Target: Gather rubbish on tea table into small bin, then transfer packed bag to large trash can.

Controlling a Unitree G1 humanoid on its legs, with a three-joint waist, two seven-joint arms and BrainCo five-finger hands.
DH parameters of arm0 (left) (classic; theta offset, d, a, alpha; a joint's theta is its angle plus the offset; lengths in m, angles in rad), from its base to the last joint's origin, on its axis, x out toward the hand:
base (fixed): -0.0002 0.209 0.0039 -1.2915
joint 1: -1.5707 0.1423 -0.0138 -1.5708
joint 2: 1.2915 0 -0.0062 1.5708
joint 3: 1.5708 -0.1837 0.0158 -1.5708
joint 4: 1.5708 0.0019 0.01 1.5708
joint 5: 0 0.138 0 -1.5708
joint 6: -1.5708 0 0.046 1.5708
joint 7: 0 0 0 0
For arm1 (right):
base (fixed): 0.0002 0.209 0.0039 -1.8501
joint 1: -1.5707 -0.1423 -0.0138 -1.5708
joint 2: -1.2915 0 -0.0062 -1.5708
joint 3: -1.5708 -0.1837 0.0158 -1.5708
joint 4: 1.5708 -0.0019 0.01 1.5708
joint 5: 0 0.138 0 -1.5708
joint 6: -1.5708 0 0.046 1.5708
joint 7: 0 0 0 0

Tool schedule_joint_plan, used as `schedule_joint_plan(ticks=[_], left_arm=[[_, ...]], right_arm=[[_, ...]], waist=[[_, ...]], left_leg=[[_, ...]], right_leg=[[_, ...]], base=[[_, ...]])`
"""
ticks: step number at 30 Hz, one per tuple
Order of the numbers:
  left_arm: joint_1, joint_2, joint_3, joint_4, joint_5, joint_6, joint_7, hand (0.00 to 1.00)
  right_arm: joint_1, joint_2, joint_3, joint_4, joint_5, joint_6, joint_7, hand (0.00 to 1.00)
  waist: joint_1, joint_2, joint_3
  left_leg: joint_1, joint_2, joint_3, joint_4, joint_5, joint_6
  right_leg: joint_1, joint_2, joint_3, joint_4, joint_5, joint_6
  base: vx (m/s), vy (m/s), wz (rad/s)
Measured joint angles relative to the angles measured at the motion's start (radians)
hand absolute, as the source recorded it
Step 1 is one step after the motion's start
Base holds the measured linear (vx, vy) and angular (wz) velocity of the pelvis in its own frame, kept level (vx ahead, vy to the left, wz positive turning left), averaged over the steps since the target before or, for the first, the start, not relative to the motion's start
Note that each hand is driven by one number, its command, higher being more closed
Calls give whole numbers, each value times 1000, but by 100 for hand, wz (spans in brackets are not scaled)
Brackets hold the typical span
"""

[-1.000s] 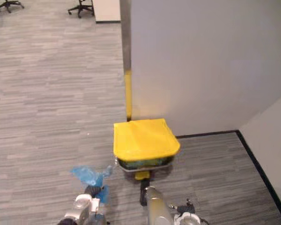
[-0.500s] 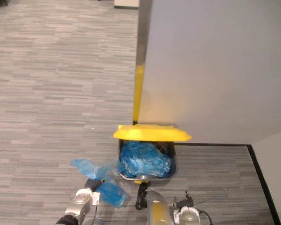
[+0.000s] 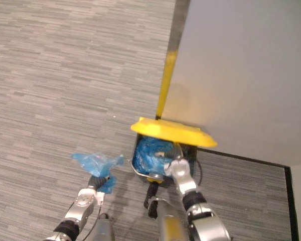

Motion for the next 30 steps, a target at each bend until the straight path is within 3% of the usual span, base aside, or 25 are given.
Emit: schedule_joint_plan(ticks=[3,8,20,25,30], left_arm=[[-27,8,-33,-67,-38,-14,1,100],[-35,21,-95,-173,-98,-23,-1,100],[-55,73,-227,-457,-225,-60,-49,100],[-98,75,-316,-576,-275,-64,-62,100],[-175,50,-410,-668,-292,-81,-65,100]], right_arm=[[-153,-70,-2,18,37,1,-26,0],[-279,-124,-5,51,87,1,-45,0],[-400,-152,-3,122,162,18,-53,0],[-401,-154,-2,122,163,31,-47,0],[-403,-153,-9,122,163,34,-44,0]], waist=[[-4,-6,42],[-10,-9,58],[-25,-13,102],[-32,-13,103],[-34,-13,103]], left_leg=[[-23,7,-14,7,9,-11],[-36,10,-32,7,12,-11],[-40,10,-43,12,16,-15],[-40,12,-47,32,9,-48],[-32,8,-45,46,-4,-73]], right_leg=[[-6,17,-2,-31,4,1],[-8,32,-2,-49,6,-1],[-8,33,1,-46,7,-3],[-8,32,10,-23,14,-3],[-4,30,31,-7,79,-36]], base=[[-89,-63,-7],[-36,-27,-3],[-6,1,1],[2,3,1],[30,19,5]])
